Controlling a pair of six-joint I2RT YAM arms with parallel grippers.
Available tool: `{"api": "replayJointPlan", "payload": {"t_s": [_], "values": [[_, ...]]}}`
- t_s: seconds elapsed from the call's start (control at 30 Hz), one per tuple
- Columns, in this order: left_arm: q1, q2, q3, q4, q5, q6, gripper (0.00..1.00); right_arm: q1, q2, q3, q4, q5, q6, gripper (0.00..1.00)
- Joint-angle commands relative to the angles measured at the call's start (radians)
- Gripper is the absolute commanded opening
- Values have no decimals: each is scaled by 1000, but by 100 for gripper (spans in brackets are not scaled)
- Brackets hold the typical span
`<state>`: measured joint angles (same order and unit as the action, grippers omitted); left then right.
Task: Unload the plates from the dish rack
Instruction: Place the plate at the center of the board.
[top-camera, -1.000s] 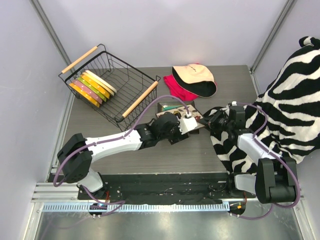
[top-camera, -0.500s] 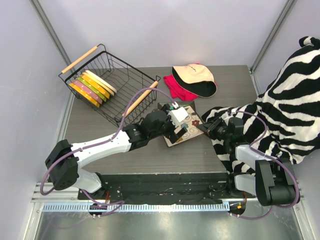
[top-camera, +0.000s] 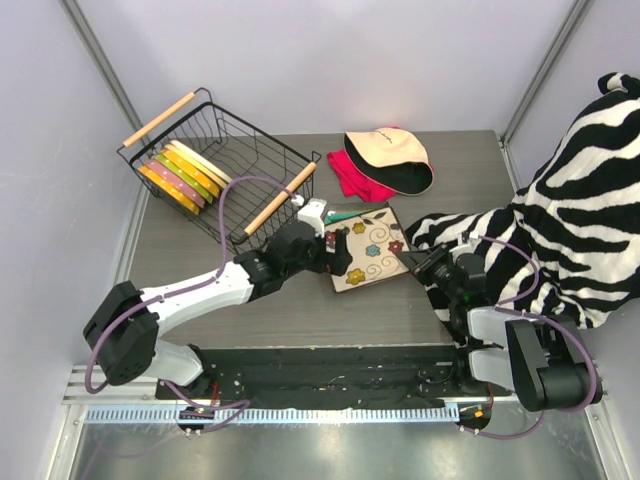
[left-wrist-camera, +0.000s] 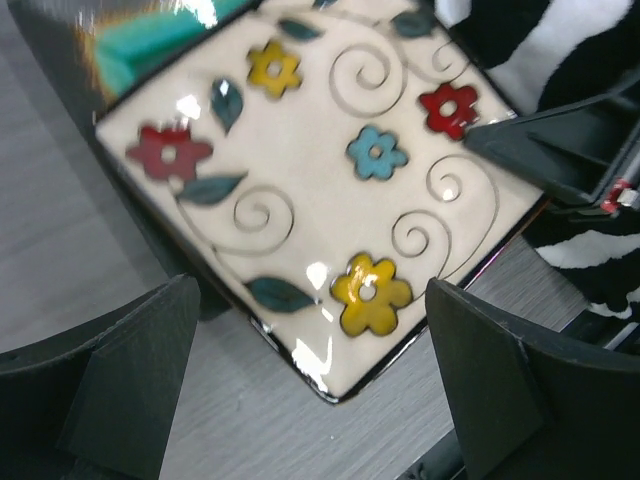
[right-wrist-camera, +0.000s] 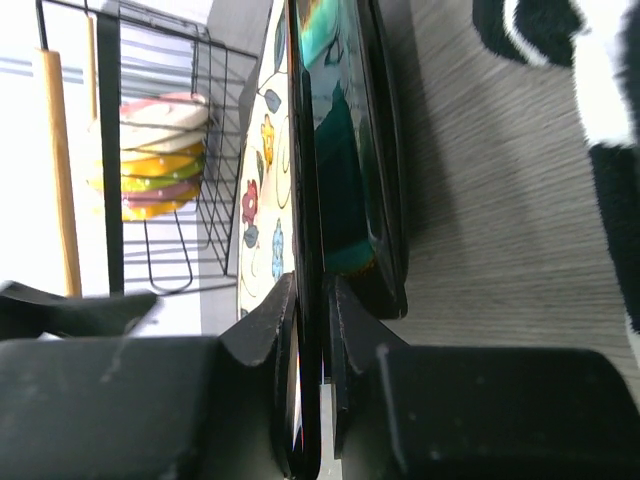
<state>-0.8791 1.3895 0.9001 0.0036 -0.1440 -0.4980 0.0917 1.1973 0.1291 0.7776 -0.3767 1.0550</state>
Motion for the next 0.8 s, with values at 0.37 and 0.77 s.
{"api": "replayJointPlan", "payload": {"t_s": [0.37,0.77], "values": [[103,141,-190,281,201,-411,83,82,198,-9,548,180,142,0],[135,223,-253,481,267,-511,56,105,266,20,552,191,86,1]]}}
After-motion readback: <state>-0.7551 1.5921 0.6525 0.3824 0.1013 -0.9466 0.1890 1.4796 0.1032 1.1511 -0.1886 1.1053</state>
